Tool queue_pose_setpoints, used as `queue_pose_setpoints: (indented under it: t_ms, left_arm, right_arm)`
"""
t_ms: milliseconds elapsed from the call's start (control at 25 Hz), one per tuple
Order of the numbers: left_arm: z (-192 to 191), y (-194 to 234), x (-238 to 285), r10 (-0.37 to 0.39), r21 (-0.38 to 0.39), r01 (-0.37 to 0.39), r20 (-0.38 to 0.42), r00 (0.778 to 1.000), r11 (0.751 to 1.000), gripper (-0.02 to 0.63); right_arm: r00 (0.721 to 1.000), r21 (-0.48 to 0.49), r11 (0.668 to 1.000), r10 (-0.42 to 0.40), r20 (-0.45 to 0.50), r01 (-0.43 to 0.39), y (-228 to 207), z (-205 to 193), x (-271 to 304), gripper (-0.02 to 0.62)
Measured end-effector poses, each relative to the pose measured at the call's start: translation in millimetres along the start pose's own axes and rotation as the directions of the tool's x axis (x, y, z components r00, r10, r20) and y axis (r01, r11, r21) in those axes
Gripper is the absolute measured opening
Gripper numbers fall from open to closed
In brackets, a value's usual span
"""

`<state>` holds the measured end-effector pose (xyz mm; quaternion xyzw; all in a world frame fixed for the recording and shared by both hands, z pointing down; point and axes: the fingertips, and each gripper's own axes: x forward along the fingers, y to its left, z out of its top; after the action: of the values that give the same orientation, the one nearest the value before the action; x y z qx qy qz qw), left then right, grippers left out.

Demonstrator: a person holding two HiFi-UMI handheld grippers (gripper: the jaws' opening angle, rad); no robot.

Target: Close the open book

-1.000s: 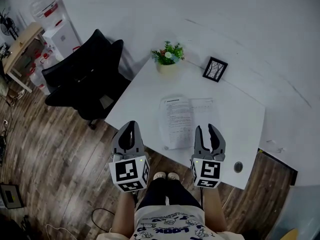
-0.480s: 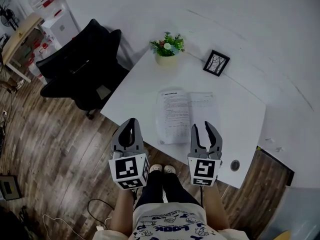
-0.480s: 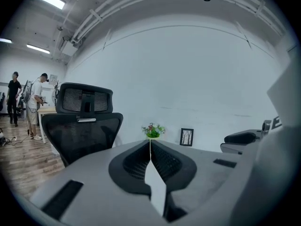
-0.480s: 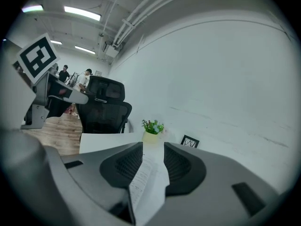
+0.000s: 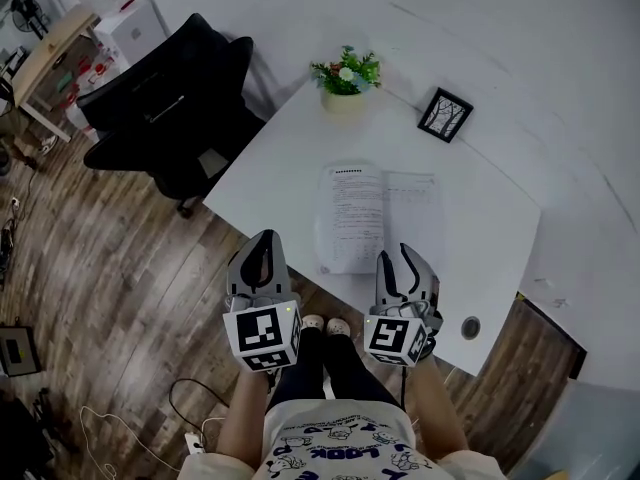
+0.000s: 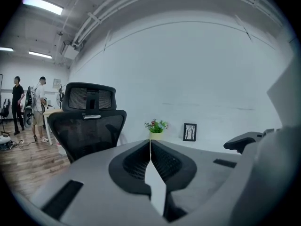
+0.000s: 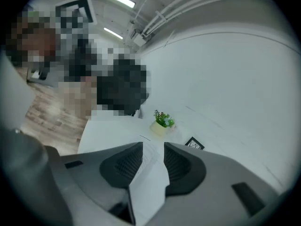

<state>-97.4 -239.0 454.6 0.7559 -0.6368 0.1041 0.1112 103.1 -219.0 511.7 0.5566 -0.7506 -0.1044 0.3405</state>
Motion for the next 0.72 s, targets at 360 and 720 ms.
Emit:
queue_pose_setpoints:
  t_ms: [360,720]
  left_arm:
    - [-5.4,1.3,-8.8,0.025,0.014,-0.025,0.008,1.0,1.0,0.026]
    - [-7.3,11.6,-16.1,0.045,-0.007,-0.045,0.007,0.999,0.999,0.026]
  right_arm:
    - [0.994,-0.403,0.909,0.085,-0.067,-0.105,60.2,-40.8,7.1,0.133]
    - [0.981,-0.625,0.757,0.17,-0.094,-0.191,112.3,-62.2,11.5,0.137]
